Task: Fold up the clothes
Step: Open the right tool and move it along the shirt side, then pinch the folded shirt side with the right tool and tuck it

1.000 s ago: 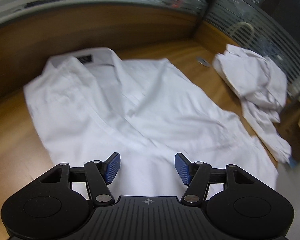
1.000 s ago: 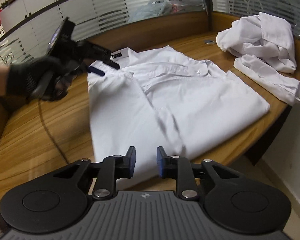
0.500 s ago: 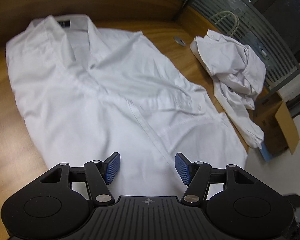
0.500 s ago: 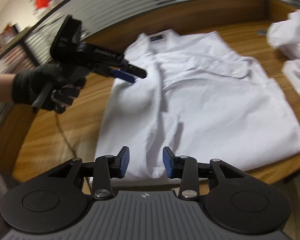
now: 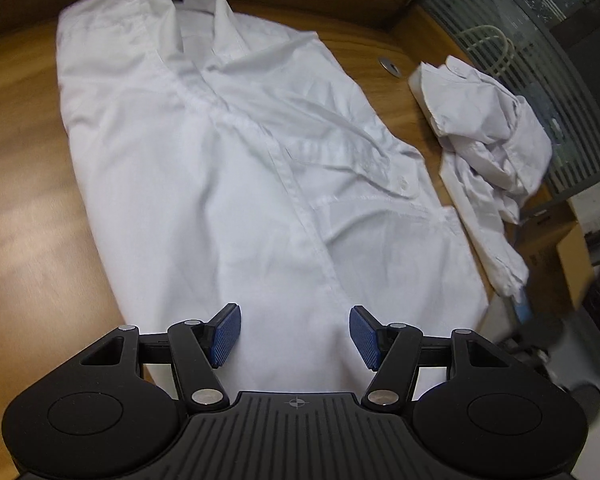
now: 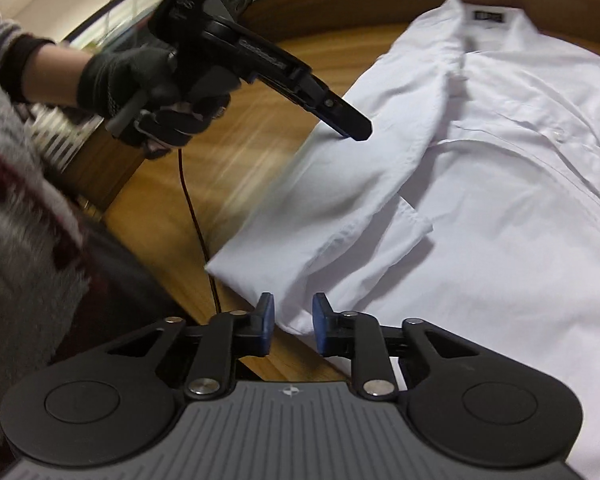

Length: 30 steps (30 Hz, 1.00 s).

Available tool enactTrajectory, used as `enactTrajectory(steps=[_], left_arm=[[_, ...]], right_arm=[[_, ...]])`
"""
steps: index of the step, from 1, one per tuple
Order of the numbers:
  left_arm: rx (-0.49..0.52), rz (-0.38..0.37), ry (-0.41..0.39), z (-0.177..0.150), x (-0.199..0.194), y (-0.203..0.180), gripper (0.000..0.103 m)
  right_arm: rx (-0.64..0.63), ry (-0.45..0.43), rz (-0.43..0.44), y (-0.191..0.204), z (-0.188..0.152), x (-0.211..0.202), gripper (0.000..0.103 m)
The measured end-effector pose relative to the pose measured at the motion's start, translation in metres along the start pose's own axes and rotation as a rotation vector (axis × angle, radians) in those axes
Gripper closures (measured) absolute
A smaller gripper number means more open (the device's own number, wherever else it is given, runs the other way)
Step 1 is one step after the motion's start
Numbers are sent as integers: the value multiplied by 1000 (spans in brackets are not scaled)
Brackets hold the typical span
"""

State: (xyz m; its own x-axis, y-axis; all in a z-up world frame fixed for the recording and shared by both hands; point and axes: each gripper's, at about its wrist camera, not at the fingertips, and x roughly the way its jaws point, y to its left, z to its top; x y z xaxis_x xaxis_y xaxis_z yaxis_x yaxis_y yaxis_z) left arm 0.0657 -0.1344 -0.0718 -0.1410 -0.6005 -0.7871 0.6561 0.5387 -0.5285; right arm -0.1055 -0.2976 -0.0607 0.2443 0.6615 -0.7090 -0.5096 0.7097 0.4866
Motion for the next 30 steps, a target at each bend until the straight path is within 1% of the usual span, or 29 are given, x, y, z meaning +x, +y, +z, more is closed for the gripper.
enactTrajectory(steps=[3,4,8,10,12,13,14,15,19,24,27,30], left_arm=[[-25,-19,15,-8,3,-4,41],[-36,-17,17,-9,5,-3,41],[-80,4,19,-13,11,0,41],[-107,8,13,-14,13,3,42],[-124,10,6,-15,13,5,42],[-129,12,2,-15,14,5,42],[-132,16,-1,-16,14,5,42],[-135,19,-5,-17,15,5,42],[-129,34,-10,-18,17,7,47],[-138,25,-9,-18,17,12,50],[-132,26,-1,-17,17,13,51],[-129,26,12,-15,17,12,51]], right_arm=[[-67,67,51,-10,11,12,79],[-92,87,71,-12,15,16,78],[-125,168,170,-22,24,30,79],[-145,198,195,-24,26,35,80],[-144,218,217,-26,25,38,84],[-141,221,227,-28,25,39,90],[-140,219,226,-28,23,39,94],[-137,213,223,-28,21,39,101],[-103,110,201,-24,7,22,102],[-3,-64,110,-15,-26,-9,103],[36,-103,53,-8,-49,-15,103],[89,-119,3,-5,-71,-18,103]])
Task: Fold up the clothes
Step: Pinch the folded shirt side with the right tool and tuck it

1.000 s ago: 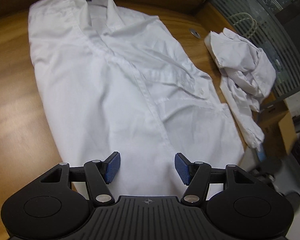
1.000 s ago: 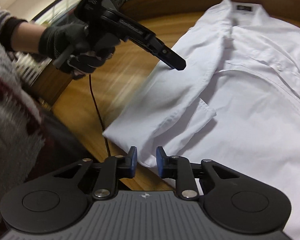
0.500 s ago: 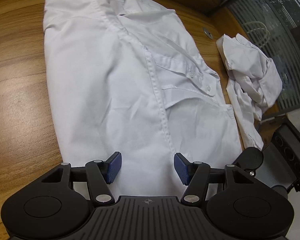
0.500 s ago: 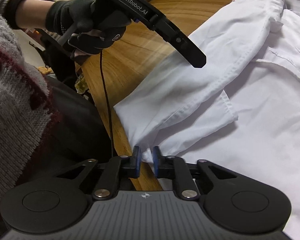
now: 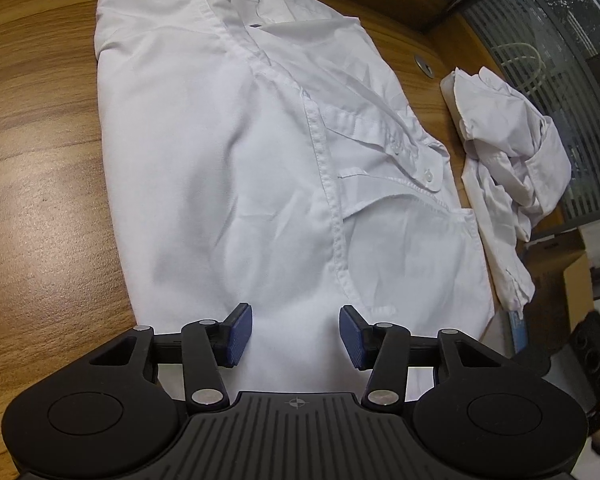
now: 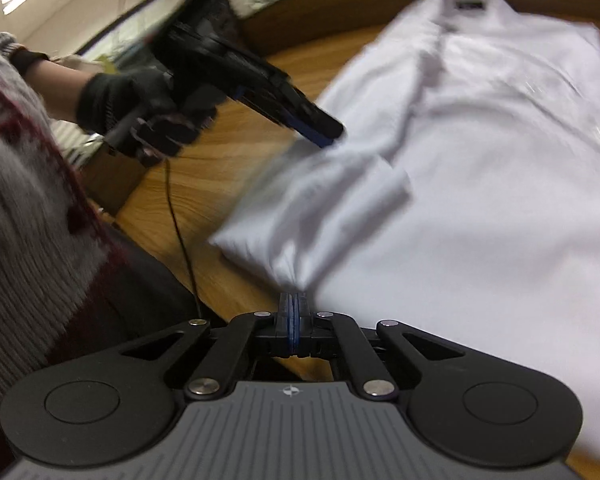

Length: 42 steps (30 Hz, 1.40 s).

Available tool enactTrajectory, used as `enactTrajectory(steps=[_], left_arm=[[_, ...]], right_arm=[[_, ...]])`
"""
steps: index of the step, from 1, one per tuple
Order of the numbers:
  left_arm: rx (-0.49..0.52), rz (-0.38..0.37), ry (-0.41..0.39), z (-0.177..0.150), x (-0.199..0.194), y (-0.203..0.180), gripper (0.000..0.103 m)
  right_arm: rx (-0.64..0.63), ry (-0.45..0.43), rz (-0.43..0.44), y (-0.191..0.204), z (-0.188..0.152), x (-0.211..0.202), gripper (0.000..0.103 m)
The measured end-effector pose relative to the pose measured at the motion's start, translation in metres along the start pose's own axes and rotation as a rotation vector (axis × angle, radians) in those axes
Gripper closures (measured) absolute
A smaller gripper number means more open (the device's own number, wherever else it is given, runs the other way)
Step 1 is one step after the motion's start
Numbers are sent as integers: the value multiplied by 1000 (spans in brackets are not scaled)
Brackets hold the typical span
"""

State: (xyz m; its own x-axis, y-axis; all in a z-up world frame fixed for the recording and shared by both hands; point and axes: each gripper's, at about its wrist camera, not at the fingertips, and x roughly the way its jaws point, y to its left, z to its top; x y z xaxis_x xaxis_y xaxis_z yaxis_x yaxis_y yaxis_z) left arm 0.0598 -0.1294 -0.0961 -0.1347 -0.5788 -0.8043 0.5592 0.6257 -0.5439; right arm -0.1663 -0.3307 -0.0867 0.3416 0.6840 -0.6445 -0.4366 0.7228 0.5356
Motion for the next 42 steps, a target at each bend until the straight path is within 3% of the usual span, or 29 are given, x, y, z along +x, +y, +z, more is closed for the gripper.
enactTrajectory(steps=[5,7,11,13,21,23,25,27,31,33,36,42], left_arm=[[33,1,24,4,-3,-8,48],[56,-1,30,5,-4,-12,48],[74,-7,26,6,-6,-15,47],[62,-2,19,7,-6,-14,47],[21,2,11,2,1,-5,47],[13,2,6,1,1,-5,47],[2,2,1,0,1,-4,47],[-10,1,-6,0,1,-3,47],[-17,4,-13,-1,1,-3,47],[-10,10,-13,-1,2,-4,47],[0,13,-11,-1,3,-5,47],[12,9,-8,1,4,-3,47]], right_arm=[[41,-79,-10,11,-1,-7,102],[37,-90,-10,14,7,-6,98],[24,-67,32,7,25,4,88],[10,-36,71,3,35,15,72],[-23,84,138,-16,59,54,66],[8,67,149,-23,64,58,63],[44,47,165,-30,68,62,53],[84,25,190,-38,72,64,51],[144,28,266,-47,76,75,53],[145,56,300,-47,75,78,61],[121,102,325,-42,73,78,65],[61,138,295,-26,66,66,91]])
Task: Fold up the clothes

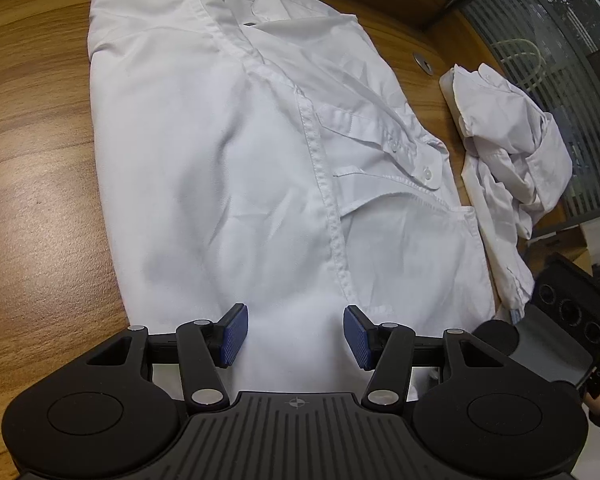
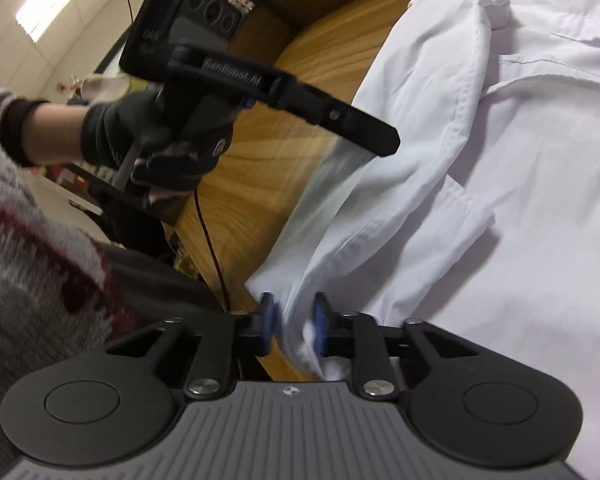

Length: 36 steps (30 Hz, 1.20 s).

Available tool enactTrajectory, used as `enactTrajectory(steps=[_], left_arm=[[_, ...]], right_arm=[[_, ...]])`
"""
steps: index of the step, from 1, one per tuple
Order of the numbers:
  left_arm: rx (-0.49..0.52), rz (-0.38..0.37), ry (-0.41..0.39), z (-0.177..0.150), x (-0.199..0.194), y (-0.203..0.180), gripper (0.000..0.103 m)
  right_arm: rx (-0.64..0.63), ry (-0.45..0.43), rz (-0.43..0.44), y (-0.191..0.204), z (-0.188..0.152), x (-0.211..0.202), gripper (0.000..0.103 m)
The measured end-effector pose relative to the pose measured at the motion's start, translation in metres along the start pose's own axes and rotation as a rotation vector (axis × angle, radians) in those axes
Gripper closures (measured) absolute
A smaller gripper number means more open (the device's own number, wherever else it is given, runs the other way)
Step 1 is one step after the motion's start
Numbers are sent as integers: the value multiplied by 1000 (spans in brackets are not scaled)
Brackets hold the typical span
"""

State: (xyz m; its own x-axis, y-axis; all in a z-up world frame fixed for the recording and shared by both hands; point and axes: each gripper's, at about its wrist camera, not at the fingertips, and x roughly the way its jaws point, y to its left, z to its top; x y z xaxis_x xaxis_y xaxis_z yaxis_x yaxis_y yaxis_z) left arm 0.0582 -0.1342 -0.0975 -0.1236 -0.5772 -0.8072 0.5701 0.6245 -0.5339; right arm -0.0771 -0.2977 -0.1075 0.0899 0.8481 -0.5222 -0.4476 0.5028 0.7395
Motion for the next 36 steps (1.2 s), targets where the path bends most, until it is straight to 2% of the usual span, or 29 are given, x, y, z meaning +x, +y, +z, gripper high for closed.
enactTrajectory(steps=[2,10,19,21,24,28,32,36], left_arm=[[10,2,-1,-1,0,-1,47],[21,-14,1,-1,0,1,47],[62,-10,11,1,1,-4,47],[42,-1,-1,4,-1,-5,47],[56,28,-43,15,-10,-11,47],[158,61,-97,40,-22,-28,46],[239,88,-130,70,-29,-48,42],[258,100,-127,103,-23,-65,41]], right_arm=[[-15,-18,-27,8,-5,-6,95],[-7,-156,-214,35,-39,-19,96],[53,-286,-384,46,-73,-8,96],[43,-298,-432,50,-80,-7,96],[75,-318,-491,59,-87,-10,94],[145,-373,-589,77,-97,-27,92],[269,-467,-711,92,-109,-56,90],[402,-544,-816,94,-119,-85,81]])
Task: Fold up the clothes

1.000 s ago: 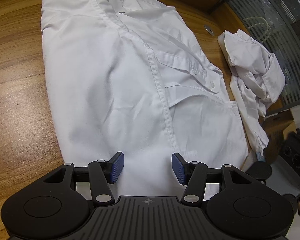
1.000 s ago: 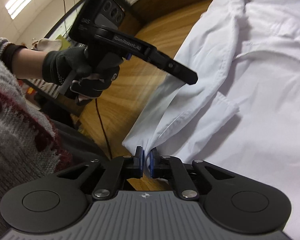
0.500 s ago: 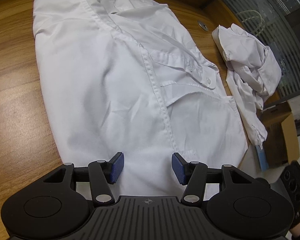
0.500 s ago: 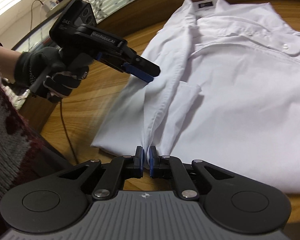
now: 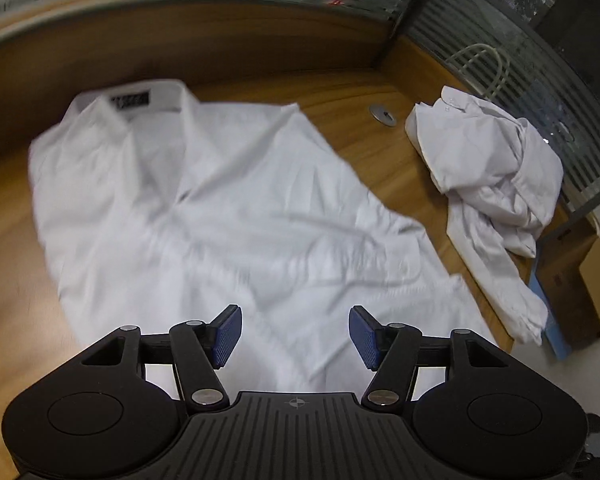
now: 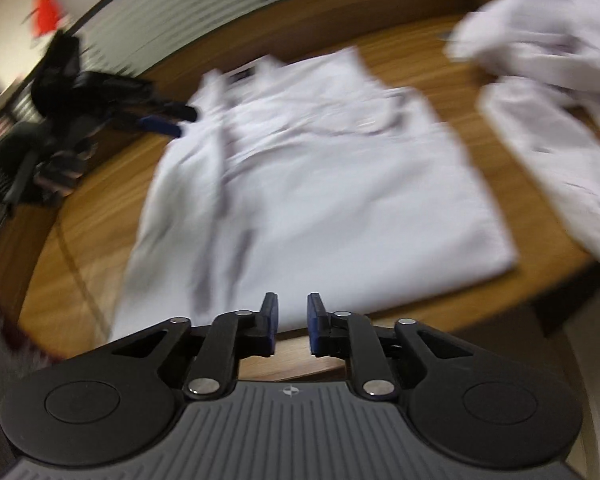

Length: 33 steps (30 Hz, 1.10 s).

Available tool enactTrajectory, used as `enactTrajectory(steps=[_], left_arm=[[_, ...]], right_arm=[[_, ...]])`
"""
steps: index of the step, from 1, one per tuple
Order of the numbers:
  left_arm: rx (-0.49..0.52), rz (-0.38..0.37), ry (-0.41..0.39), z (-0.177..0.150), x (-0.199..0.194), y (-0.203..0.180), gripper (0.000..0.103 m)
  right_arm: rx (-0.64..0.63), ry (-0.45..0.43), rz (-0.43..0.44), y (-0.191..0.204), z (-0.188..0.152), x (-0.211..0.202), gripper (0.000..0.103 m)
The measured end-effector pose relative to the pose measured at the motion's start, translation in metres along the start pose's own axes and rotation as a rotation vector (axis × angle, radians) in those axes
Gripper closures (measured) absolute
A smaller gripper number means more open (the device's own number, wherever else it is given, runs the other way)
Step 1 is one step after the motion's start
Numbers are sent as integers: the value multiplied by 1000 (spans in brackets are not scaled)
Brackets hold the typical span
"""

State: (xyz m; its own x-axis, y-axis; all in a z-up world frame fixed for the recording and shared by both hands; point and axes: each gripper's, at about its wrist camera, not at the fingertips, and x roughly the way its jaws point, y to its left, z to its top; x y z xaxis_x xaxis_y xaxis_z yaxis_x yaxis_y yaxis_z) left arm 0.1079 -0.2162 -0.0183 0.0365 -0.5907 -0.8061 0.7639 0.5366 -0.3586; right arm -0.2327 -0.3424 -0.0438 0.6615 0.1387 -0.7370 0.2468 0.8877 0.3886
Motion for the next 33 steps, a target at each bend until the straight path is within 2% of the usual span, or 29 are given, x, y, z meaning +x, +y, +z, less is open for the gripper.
enactTrajectory(steps=[5,7,11,17,21,26,30,33], left_arm=[[-20,-13,18,47,25,-10,40],[-26,11,40,66,40,-16,40],[-29,52,81,107,65,-26,40],[-13,95,144,160,91,-41,38],[-3,113,168,189,109,-48,36],[30,151,212,212,143,-60,35],[53,190,251,215,178,-68,35],[105,228,261,219,201,-74,35]], right_arm=[[70,-15,-91,-24,15,-10,76],[61,-12,-129,-32,21,-11,68],[66,5,-196,-51,36,-7,62],[167,15,-208,-85,48,5,51],[271,27,-208,-103,49,17,50],[453,6,-205,-117,42,22,50],[522,-5,-211,-118,39,24,50],[559,4,-205,-121,36,29,50]])
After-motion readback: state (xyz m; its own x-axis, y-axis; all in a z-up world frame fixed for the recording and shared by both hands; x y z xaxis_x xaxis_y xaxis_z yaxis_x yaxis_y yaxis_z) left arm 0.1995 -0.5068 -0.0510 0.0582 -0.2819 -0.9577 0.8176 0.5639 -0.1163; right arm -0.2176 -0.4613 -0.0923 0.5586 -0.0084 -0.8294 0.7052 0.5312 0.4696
